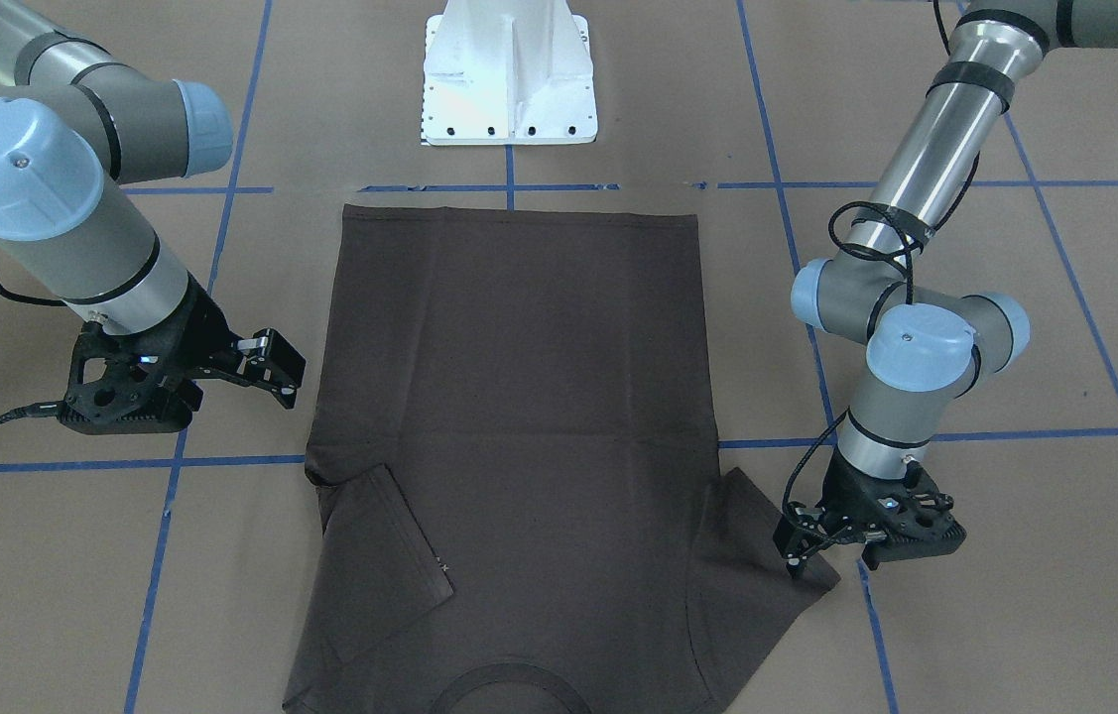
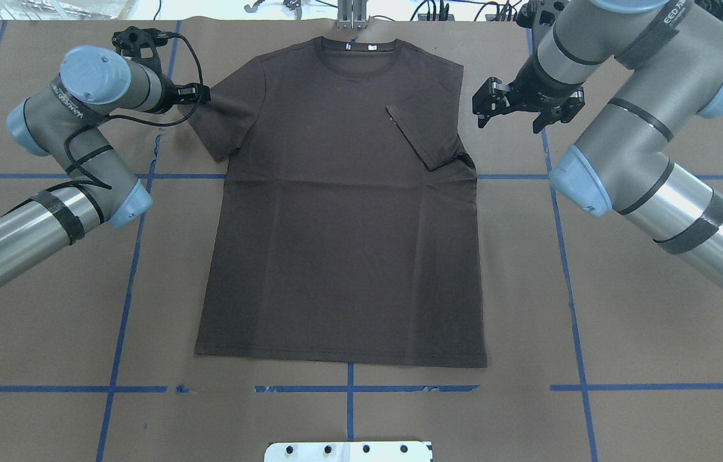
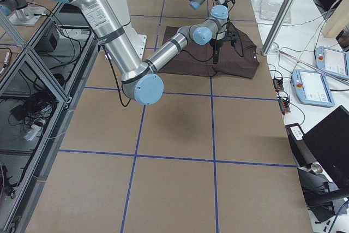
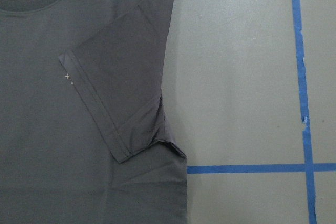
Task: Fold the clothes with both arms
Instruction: 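Release the sleeve and lift the right gripper while the left arm approaches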
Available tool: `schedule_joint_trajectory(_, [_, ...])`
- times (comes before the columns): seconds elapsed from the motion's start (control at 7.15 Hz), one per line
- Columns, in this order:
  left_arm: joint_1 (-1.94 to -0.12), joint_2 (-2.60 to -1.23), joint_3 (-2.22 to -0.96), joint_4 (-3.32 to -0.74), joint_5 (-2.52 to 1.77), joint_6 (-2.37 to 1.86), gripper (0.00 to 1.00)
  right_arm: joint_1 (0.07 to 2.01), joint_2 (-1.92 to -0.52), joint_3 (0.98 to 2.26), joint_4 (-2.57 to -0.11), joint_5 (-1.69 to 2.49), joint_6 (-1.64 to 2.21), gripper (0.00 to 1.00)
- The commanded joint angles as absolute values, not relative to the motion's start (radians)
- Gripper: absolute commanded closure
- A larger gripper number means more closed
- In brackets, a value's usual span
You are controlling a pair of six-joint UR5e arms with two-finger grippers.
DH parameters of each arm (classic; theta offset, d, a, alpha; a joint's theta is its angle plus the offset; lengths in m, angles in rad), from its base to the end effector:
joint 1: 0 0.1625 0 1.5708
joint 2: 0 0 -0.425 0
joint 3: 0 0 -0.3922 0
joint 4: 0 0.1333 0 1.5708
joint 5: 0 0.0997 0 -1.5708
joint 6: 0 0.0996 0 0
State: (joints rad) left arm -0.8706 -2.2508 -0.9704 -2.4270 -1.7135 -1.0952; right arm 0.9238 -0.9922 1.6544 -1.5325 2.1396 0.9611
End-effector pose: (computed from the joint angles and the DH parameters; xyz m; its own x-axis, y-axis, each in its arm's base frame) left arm 0.4223 -0.6860 0.4400 0.6526 -0.0711 -0.7544 0.4323 0.8526 0.2936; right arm -0.3415 -0.5842 0.2771 0.6429 0.0506 0.7642 -0.1157 0.9928 0.0315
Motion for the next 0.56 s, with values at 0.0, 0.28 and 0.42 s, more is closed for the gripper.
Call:
schedule_joint_trajectory(0.0, [-0.868,-2.252,-0.948,-2.447,-1.709,-1.095,0.02,0.920,-0.991,1.654,-1.532,2.138,0.962,0.00])
schedule_joint_trajectory(0.28, [-0.864,-2.269,-0.924,-2.448,-1.709,-1.095,0.02,0.920,-0.991,1.652,-1.532,2.137,0.962,0.00])
schedule_joint_trajectory(0.42, [-0.862,-2.279,-0.913,-2.450,-1.707,-1.095,0.03,0.920,-0.991,1.651,-1.532,2.137,0.962,0.00])
